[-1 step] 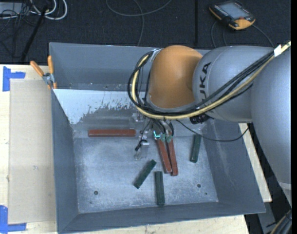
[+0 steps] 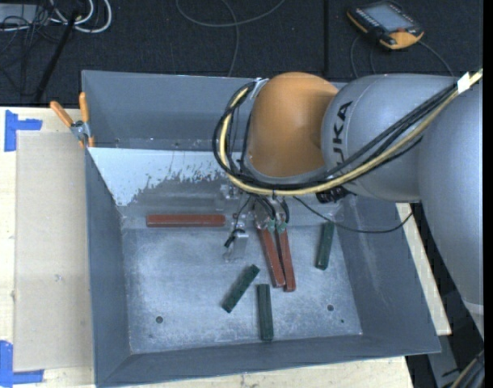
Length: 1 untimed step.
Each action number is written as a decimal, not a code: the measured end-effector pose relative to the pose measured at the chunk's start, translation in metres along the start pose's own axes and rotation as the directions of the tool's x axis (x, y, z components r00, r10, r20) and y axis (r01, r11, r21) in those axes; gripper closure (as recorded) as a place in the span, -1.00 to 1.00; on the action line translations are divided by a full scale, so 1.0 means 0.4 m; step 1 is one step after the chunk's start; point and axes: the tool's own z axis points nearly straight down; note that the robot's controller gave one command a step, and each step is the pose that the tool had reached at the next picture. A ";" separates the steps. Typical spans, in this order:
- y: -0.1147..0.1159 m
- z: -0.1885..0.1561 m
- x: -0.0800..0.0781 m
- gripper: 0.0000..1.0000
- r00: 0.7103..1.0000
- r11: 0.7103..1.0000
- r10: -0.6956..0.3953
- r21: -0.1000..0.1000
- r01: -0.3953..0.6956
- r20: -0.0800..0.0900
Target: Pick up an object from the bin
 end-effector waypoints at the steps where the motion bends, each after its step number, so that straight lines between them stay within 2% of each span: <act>1: -0.016 0.124 0.095 -1.00 0.961 0.961 -0.276 0.001 0.276 0.007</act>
Offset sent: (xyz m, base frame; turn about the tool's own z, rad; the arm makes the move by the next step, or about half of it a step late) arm -0.0605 -0.0136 -0.0470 -0.5161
